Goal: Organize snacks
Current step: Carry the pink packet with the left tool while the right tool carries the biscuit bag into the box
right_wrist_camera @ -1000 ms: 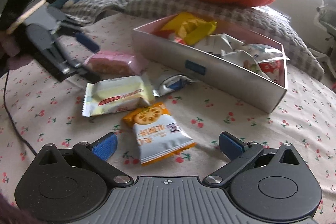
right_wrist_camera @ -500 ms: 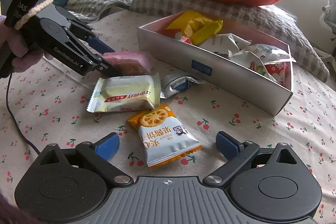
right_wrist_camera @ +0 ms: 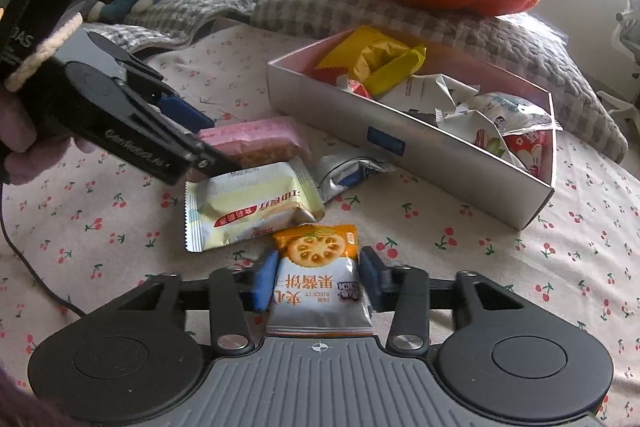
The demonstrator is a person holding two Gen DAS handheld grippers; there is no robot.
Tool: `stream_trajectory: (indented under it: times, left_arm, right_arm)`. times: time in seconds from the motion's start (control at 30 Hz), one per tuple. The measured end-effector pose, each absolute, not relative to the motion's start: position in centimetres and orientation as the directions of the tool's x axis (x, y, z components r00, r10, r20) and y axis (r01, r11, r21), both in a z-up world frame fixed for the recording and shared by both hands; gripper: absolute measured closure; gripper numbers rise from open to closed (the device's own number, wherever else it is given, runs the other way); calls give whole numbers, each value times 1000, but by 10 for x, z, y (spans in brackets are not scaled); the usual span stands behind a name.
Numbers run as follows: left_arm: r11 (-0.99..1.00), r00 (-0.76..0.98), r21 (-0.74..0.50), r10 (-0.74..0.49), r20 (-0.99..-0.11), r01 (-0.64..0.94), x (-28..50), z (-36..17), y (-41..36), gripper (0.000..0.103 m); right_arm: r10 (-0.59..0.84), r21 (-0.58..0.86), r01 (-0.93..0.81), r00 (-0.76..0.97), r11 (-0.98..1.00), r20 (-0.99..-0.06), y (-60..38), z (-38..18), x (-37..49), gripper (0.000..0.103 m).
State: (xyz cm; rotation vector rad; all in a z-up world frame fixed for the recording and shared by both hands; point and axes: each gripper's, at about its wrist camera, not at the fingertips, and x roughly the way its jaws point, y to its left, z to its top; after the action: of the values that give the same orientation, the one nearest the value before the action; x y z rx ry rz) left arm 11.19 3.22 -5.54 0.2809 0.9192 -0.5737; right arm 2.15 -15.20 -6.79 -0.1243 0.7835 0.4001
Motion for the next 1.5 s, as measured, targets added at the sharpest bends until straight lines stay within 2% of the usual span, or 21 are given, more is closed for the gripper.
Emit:
stream_trajectory:
  times: [0.1, 0.2, 0.37, 0.6, 0.93, 1.5]
  left_arm:
    - [841, 476, -40, -344, -809, 539, 114, -58, 30, 49]
    - [852, 491, -18, -319, -810, 523, 110, -59, 23, 54]
    - [878, 511, -7, -285, -811, 478, 103, -56, 18, 72]
    - [923, 498, -98, -287, -818, 372, 95, -46, 26, 73]
    - [923, 469, -197, -341, -815, 330, 92, -28, 36, 73]
    - [914, 549, -261, -396, -736, 310, 116, 6, 18, 73]
  right_arm:
    - [301, 36, -394, 637, 918, -710, -152, -67, 21, 63]
    - [295, 34, -389, 637, 921, -713, -153, -64, 19, 64]
    - [282, 32, -372, 643, 928, -712, -157, -59, 19, 64]
    - [269, 38, -344, 654, 938, -707, -168, -41, 19, 64]
    - [240, 107, -238, 644, 965, -727, -184, -30, 33, 64]
    - [223, 213, -101, 686, 972, -692, -202, -7, 74, 64]
